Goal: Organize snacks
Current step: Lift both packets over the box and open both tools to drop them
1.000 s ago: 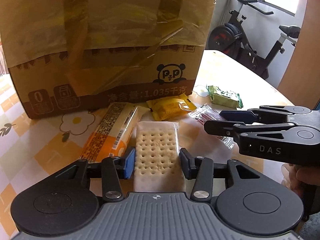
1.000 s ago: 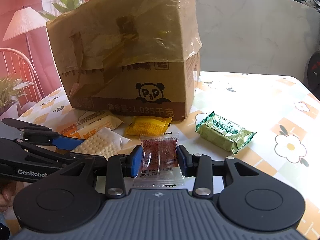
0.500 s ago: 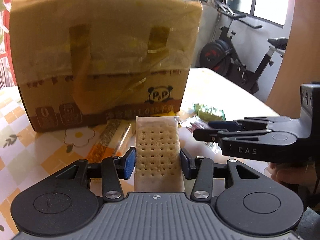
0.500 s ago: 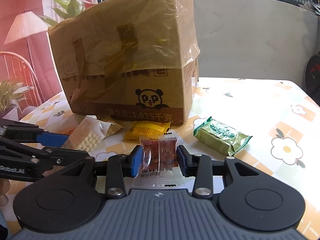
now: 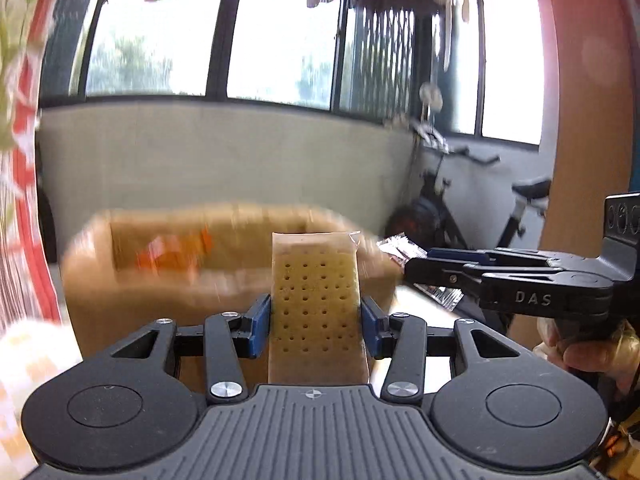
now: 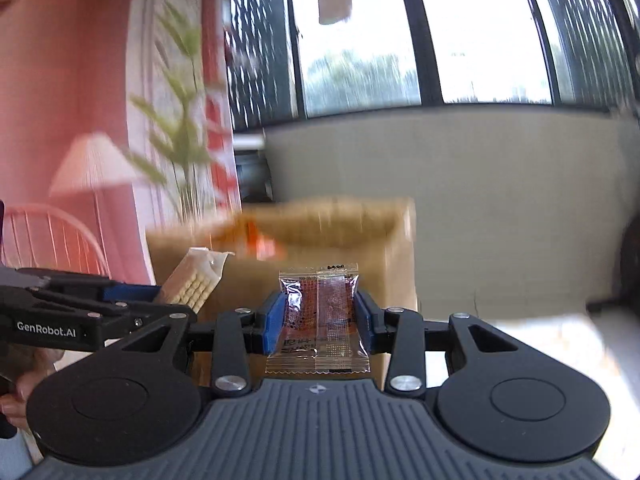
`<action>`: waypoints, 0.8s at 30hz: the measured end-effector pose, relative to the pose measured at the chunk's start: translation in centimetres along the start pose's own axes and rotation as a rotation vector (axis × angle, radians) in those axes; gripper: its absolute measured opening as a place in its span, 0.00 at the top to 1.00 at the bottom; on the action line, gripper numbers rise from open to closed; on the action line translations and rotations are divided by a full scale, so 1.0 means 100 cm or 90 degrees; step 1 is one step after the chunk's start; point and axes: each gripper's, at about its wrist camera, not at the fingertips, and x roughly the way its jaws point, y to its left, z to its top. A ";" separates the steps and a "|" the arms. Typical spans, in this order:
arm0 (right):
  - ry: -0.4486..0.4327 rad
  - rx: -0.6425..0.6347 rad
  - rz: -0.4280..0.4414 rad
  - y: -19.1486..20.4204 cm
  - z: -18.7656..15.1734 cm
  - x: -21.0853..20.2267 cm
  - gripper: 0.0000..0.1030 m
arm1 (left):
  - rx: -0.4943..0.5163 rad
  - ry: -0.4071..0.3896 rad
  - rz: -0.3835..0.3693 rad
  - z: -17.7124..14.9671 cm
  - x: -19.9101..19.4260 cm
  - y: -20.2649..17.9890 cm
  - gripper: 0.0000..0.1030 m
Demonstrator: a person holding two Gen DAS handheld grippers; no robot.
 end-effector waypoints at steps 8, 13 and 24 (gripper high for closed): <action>0.048 -0.014 -0.018 -0.011 0.043 0.091 0.61 | -0.015 0.028 0.017 0.059 0.057 0.019 0.53; 0.118 -0.021 -0.034 -0.016 0.034 0.130 0.54 | 0.013 0.089 0.060 0.062 0.091 0.022 0.51; 0.109 -0.045 -0.039 -0.018 0.029 0.100 0.42 | -0.036 0.078 0.110 0.051 0.065 0.020 0.37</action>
